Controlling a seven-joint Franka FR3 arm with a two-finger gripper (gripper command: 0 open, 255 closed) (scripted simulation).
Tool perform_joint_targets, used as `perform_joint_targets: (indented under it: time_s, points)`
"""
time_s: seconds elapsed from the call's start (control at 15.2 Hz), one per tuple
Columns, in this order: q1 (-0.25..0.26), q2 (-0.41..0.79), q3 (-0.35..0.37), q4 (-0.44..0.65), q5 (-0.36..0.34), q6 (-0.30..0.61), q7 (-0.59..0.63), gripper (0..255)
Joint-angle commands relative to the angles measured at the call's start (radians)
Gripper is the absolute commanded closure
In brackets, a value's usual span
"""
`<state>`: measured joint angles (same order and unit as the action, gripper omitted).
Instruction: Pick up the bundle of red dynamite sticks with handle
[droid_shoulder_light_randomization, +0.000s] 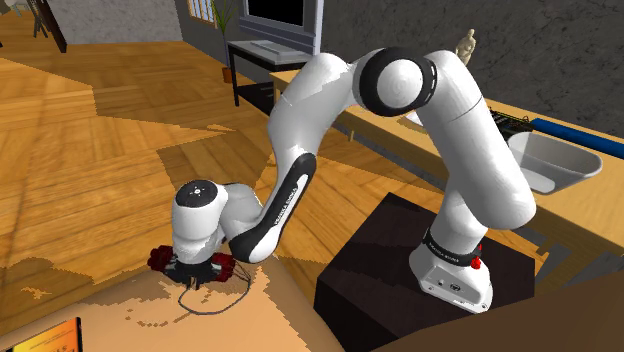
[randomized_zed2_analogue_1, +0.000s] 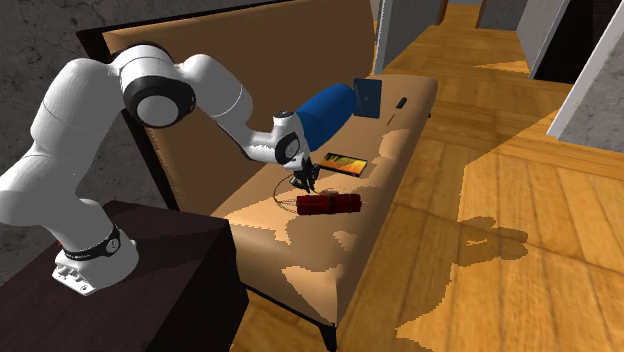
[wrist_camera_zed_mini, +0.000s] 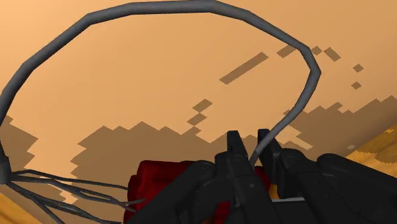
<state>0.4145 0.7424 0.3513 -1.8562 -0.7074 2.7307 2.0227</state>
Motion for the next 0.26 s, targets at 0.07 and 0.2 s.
perform_joint_targets:
  time_s: [0.07, 0.2]
  points:
    - [-0.018, -0.035, 0.023, -0.014, 0.019, -0.021, -0.018, 255]
    - [-0.019, -0.036, 0.024, -0.015, 0.02, -0.022, -0.019, 255]
